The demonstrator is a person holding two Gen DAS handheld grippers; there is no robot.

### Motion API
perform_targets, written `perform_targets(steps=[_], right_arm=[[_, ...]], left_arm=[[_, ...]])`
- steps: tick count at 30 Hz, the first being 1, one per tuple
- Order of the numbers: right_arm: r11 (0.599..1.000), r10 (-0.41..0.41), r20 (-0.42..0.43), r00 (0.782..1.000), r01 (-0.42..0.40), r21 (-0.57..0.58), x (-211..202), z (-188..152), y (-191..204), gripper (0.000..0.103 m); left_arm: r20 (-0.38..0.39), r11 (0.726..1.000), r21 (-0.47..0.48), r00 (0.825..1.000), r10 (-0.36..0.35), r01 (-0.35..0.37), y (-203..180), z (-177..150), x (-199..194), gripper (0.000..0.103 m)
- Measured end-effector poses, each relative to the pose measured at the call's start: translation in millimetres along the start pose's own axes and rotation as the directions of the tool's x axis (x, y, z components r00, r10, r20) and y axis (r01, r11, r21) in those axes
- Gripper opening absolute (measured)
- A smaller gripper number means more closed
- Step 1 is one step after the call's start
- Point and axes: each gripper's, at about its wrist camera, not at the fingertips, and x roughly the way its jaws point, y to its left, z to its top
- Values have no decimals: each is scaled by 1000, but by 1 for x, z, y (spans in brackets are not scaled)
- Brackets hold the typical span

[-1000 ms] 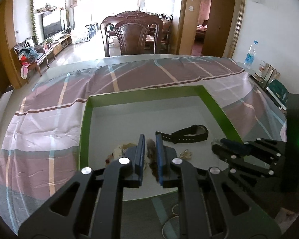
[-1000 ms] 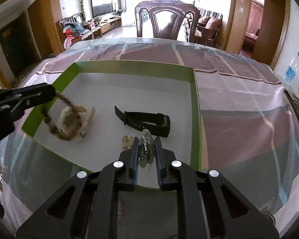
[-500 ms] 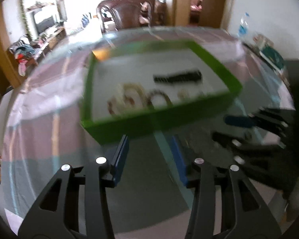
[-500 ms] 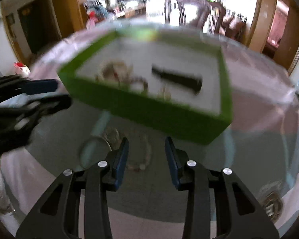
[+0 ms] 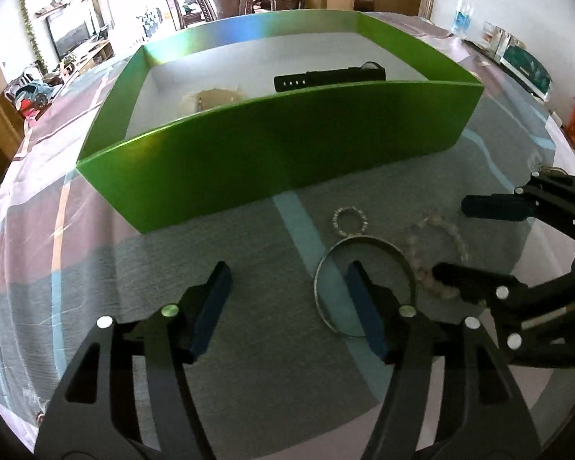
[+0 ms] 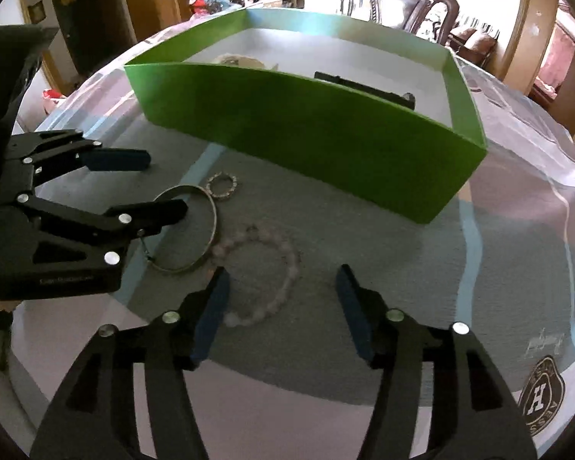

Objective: Organize jewelry
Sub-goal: 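Move the left tool to the silver bangle while the right moves to the pink bead bracelet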

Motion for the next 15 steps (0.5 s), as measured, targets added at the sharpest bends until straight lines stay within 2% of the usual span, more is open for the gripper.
perform_targets(steps=[5,7,11,15], right_arm=[[993,-117,59,991,117,6,0,-2,6,58],[992,-123,63,990,122,17,0,-2,7,58],[992,-122,54,991,119,52,4,-2,1,66],[992,-108,54,993,105,70,7,0,-1,67]], left_arm=[[16,998,-41,998,56,-56,6,0,2,71],[24,997,-44,997,71,-70,6,1,1,71],[41,994,-45,994,100,-98,4,0,0,74],[43,993,-50,993,111,-108,6,-1,-1,76]])
